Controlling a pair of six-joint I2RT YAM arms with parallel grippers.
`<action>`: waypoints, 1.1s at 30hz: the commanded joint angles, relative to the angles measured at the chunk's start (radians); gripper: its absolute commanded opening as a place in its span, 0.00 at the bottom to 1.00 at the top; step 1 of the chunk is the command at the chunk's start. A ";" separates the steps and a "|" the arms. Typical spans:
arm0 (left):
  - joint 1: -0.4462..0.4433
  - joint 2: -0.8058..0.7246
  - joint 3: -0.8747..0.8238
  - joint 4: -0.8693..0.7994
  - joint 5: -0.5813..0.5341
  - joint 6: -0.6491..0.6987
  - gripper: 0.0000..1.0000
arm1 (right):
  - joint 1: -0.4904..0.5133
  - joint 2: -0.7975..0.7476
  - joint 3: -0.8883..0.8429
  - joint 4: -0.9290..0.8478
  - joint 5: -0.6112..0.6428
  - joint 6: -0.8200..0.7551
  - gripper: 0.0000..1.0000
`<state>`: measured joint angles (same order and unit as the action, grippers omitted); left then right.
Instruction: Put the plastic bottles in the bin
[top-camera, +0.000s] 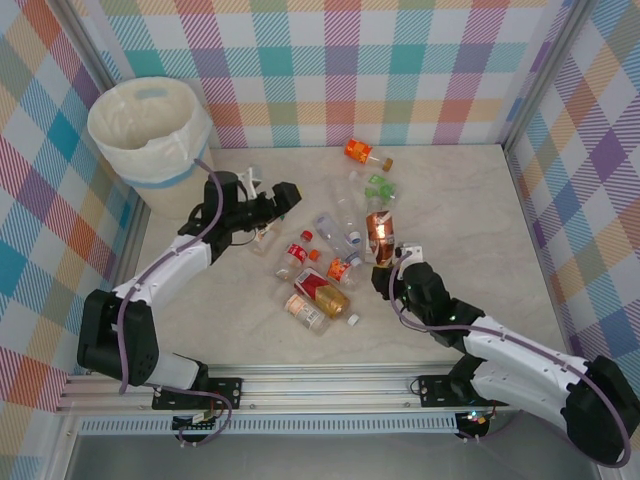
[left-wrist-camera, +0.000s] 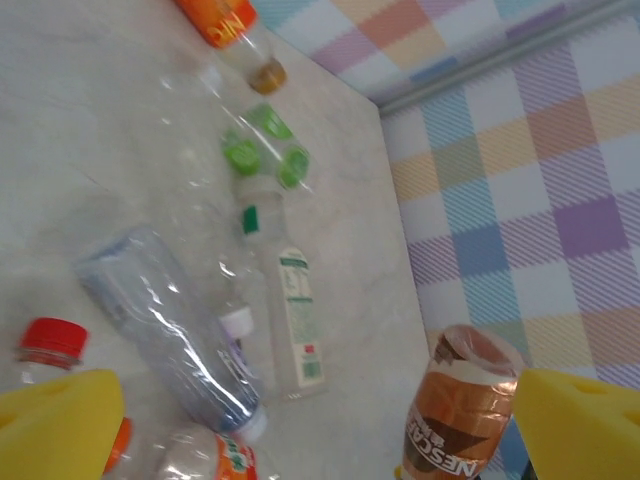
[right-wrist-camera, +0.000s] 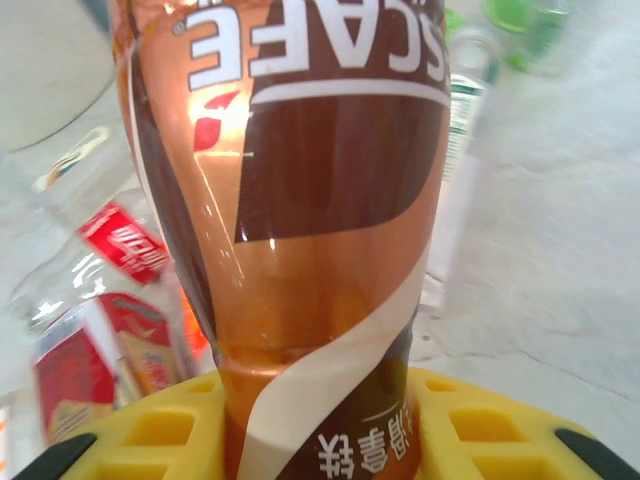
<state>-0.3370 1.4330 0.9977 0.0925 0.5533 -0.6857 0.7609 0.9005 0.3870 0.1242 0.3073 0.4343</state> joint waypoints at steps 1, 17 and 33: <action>-0.079 0.019 0.040 0.076 0.099 0.048 1.00 | 0.002 0.032 0.068 0.065 -0.153 -0.105 0.15; -0.221 0.081 0.071 0.131 0.060 0.086 1.00 | 0.001 0.216 0.191 0.224 -0.388 -0.017 0.19; -0.240 0.084 0.055 0.168 0.034 0.073 0.68 | 0.002 0.270 0.209 0.293 -0.453 0.026 0.25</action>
<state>-0.5682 1.5166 1.0424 0.2256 0.5854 -0.6159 0.7609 1.1667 0.5632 0.3634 -0.1154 0.4492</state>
